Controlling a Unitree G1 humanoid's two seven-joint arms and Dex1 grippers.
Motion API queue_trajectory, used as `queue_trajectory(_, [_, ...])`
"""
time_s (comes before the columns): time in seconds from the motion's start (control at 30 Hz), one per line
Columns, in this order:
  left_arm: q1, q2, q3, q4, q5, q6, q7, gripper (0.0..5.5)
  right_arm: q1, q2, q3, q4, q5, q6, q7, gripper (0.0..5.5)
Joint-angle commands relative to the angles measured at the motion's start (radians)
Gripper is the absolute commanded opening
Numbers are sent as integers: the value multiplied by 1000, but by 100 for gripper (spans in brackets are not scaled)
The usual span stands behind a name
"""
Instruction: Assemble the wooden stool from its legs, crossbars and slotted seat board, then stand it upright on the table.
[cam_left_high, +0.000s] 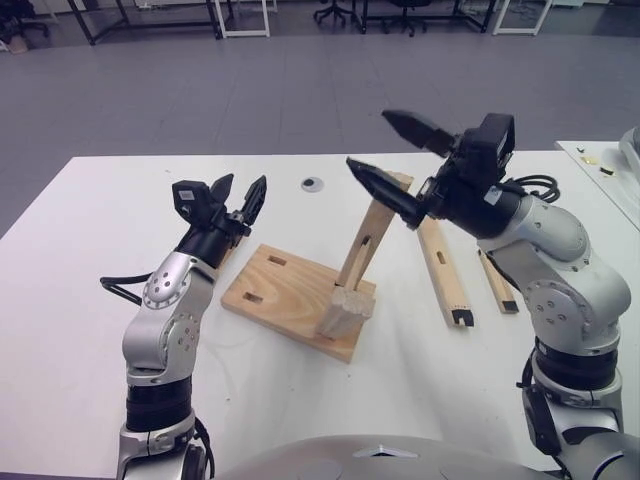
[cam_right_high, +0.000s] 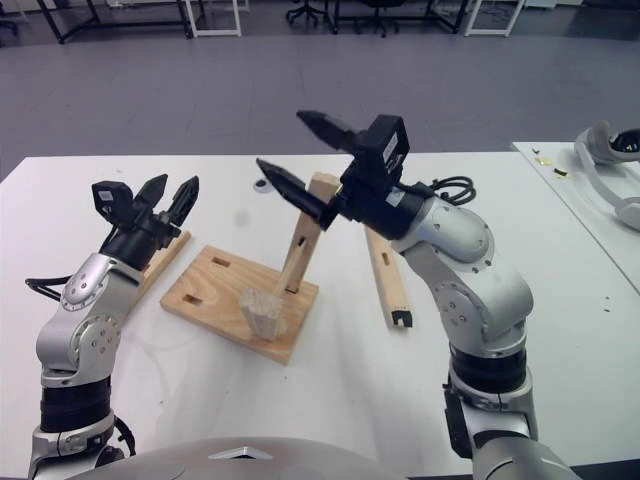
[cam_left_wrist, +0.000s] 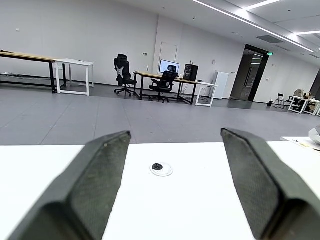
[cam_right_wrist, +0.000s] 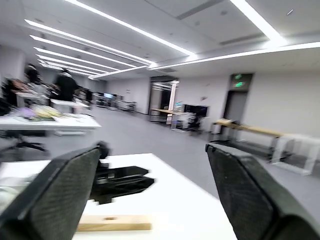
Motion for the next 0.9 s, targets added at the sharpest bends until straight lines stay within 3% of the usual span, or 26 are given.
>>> queue_trajectory(0.03, [20, -2, 3, -18, 4, 0, 5, 334, 107, -365, -15, -7, 860, 282, -25, 395])
queue_trajectory(0.1, [28, -2, 1, -23, 4, 2, 5, 334, 136, -455, -17, 14, 931, 337, 35, 395])
queue_trajectory(0.17, [35, 3, -3, -20, 12, 1, 2, 334, 141, -452, 3, -12, 716, 361, 58, 395])
queue_trajectory(0.27, [23, 12, -22, -1, 32, -5, -10, 334, 114, -405, 99, -10, 404, 306, 2, 395])
queue_trajectory(0.5, [4, 10, -25, 28, 33, -20, -19, 334, 41, -249, 113, 124, 239, 249, -3, 395])
queue_trajectory(0.6, [-3, 8, -28, 35, 35, -25, -22, 334, -11, -167, 108, 227, 98, 205, -115, 395])
queue_trajectory(0.77, [-22, 15, -31, 69, 44, -38, -43, 334, -113, -61, -11, 488, -208, 87, -425, 395])
queue_trajectory(0.9, [-52, 24, -34, 102, 48, -47, -66, 334, -133, 9, -34, 461, -248, 33, -398, 395])
